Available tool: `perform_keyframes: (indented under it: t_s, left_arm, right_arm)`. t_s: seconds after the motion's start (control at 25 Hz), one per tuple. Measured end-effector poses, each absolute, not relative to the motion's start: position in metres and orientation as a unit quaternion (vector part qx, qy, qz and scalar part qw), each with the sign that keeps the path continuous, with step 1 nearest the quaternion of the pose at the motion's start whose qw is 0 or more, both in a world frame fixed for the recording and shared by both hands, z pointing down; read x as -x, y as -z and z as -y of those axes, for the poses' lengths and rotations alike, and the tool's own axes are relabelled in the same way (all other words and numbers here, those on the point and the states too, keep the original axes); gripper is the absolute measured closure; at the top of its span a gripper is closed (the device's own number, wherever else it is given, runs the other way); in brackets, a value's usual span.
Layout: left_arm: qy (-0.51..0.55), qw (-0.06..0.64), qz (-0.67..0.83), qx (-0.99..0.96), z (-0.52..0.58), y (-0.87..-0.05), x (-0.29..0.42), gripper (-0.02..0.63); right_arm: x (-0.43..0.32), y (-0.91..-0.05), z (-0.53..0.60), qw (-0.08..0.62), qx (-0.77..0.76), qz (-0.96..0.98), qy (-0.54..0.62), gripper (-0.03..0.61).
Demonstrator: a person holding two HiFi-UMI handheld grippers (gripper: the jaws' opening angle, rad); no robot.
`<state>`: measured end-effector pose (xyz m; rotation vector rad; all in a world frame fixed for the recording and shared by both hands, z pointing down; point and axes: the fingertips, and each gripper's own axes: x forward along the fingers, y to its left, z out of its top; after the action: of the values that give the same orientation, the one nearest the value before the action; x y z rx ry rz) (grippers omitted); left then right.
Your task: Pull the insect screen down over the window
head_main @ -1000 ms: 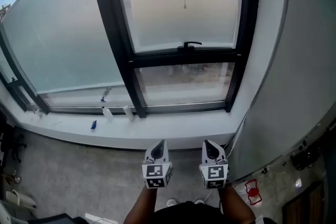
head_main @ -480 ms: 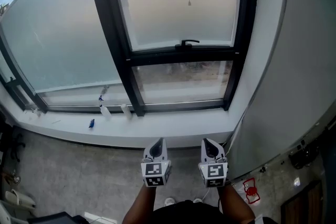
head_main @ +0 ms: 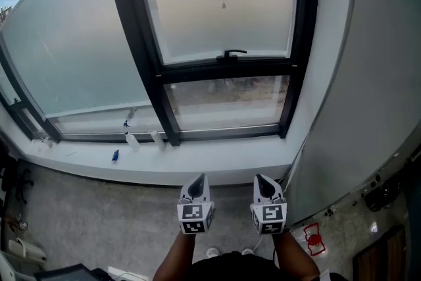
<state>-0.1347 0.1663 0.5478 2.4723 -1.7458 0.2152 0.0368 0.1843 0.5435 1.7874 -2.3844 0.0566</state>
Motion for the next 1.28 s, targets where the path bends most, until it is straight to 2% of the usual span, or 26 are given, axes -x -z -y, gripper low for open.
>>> perform_keyframes:
  t_s: [0.72, 1.28]
  left_arm:
    - [-0.078, 0.036, 0.591, -0.802, -0.164, -0.546, 0.097, 0.611]
    - [-0.079, 0.054, 0.582, -0.808, -0.06, -0.559, 0.105, 0.611]
  right_arm:
    - [-0.052, -0.532, -0.177, 0.076, -0.575, 0.815, 0.009, 0.575]
    - [-0.052, -0.539, -0.076, 0.081, -0.591, 0.803, 0.012, 0.575]
